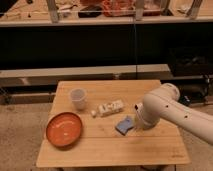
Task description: Place the pepper in the ceramic cup
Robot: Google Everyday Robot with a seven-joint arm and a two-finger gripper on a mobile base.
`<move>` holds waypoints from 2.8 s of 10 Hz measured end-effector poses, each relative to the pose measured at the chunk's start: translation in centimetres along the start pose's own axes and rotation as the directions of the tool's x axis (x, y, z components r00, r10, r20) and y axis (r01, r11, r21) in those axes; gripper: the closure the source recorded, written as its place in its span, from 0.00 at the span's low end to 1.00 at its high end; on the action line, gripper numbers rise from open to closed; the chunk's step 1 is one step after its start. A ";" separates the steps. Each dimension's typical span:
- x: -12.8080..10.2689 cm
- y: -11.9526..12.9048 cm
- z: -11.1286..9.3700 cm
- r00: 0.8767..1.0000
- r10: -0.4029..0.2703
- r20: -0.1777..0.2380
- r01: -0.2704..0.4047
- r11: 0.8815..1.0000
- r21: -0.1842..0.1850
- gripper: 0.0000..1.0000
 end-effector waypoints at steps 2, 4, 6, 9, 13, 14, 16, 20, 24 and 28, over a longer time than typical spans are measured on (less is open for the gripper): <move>-1.8 -0.9 -0.6 1.000 -0.024 0.010 0.024 1.000 -0.002 0.96; -2.7 -2.0 -1.0 0.999 -0.031 0.017 0.031 1.000 -0.001 0.96; -3.5 -3.0 -1.3 0.999 -0.039 0.023 0.039 0.999 0.000 0.96; -5.9 -5.7 -2.0 0.997 -0.073 0.022 0.073 0.997 0.002 0.96; -6.1 -7.9 -2.6 0.998 -0.055 0.006 0.055 0.998 0.000 0.96; -6.8 -8.5 -2.6 0.998 -0.061 0.005 0.061 0.998 0.000 0.96; -7.3 -10.0 -2.8 0.998 -0.066 -0.008 0.066 0.998 0.004 0.96; -8.7 -12.3 -3.4 0.997 -0.075 -0.027 0.075 0.997 0.003 0.96; -9.9 -14.6 -3.8 0.995 -0.085 -0.045 0.086 0.996 0.005 0.65; -12.0 -16.8 -3.4 0.991 -0.120 -0.058 0.121 0.993 0.005 0.28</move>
